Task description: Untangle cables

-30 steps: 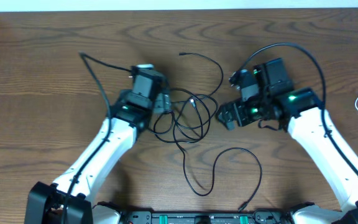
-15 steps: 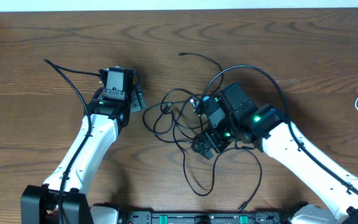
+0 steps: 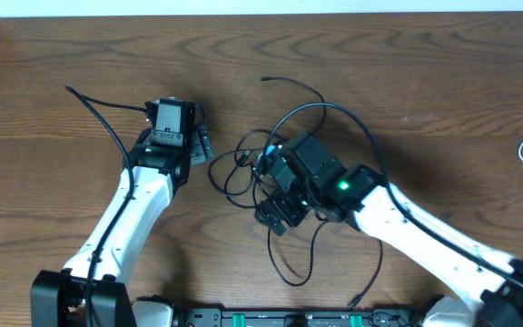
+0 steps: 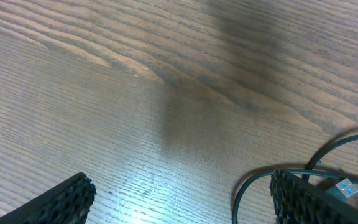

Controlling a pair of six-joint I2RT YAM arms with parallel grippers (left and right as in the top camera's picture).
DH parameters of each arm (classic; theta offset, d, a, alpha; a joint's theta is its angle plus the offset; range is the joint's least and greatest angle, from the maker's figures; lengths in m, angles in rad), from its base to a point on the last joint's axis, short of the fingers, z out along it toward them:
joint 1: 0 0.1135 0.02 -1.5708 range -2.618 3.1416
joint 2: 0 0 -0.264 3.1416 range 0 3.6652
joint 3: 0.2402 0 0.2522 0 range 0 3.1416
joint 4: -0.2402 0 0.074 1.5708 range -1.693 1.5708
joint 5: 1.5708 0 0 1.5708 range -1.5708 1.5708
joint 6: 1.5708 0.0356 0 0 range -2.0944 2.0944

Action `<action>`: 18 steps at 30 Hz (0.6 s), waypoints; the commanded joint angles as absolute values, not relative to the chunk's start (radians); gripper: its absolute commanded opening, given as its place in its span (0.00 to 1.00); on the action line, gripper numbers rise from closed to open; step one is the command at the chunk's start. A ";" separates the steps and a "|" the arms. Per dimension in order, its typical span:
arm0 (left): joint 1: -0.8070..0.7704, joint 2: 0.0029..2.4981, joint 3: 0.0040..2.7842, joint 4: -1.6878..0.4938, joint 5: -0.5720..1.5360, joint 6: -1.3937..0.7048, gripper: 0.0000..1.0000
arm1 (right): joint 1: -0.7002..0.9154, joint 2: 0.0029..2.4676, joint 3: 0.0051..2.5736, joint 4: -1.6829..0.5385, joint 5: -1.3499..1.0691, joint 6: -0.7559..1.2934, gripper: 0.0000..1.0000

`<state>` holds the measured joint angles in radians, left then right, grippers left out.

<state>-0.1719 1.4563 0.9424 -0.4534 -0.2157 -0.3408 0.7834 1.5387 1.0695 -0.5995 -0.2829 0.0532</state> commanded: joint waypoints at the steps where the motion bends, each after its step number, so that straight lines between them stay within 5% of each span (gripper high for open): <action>1: -0.169 1.441 0.953 -0.460 -0.229 -0.350 0.91 | 0.804 1.626 1.058 -0.563 -0.269 0.107 0.99; 18: -0.169 1.441 0.953 -0.460 -0.229 -0.350 0.91 | 0.807 1.802 1.058 -0.395 -0.208 0.231 0.99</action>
<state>-0.1719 1.4563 0.9424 -0.4534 -0.2157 -0.3408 0.8017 1.7935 1.0626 -0.3996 -0.2329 0.2035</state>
